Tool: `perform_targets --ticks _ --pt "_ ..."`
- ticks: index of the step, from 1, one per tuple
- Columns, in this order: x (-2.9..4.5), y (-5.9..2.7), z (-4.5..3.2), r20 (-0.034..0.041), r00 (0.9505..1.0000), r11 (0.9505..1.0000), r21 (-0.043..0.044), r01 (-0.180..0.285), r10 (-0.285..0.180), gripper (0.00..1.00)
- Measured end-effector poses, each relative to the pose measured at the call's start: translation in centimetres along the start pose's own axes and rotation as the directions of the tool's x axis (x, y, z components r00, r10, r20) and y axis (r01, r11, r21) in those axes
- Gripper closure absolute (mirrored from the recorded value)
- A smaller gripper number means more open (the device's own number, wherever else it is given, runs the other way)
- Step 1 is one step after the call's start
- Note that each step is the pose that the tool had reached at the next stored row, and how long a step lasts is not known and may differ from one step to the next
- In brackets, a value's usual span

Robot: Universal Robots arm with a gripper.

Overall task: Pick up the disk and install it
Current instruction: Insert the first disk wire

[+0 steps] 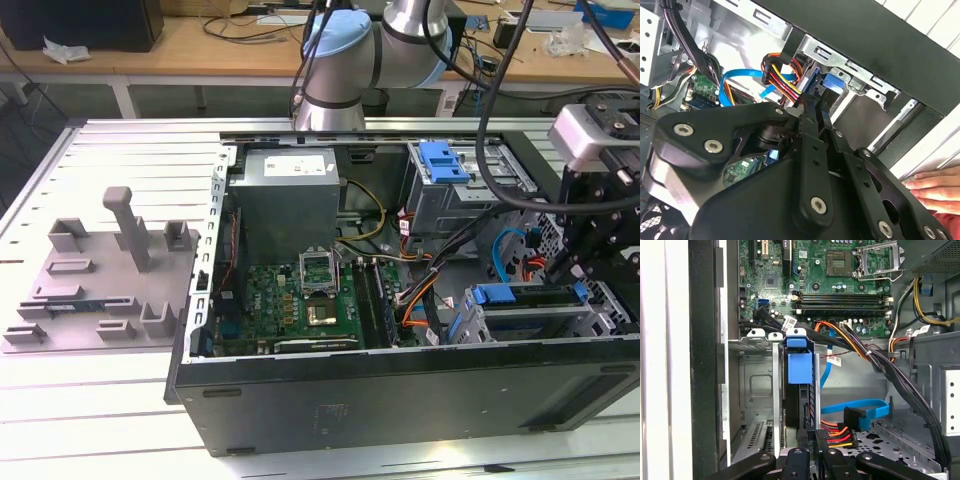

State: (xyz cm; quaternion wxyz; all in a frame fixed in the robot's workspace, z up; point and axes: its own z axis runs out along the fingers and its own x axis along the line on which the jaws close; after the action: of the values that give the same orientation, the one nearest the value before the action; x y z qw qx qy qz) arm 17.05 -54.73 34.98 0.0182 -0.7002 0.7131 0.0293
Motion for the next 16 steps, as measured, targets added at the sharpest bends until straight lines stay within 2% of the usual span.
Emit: perform_targets --ticks 3,10,16 --pt "0.01 0.35 0.02 0.0002 1.0000 1.0000 0.0034 0.000 0.000 0.83" --pt "-0.03 0.36 0.01 0.0001 1.0000 1.0000 0.0039 0.000 0.000 0.83" --pt "-0.06 0.36 0.02 0.0016 1.0000 1.0000 0.0094 0.000 -0.001 0.83"
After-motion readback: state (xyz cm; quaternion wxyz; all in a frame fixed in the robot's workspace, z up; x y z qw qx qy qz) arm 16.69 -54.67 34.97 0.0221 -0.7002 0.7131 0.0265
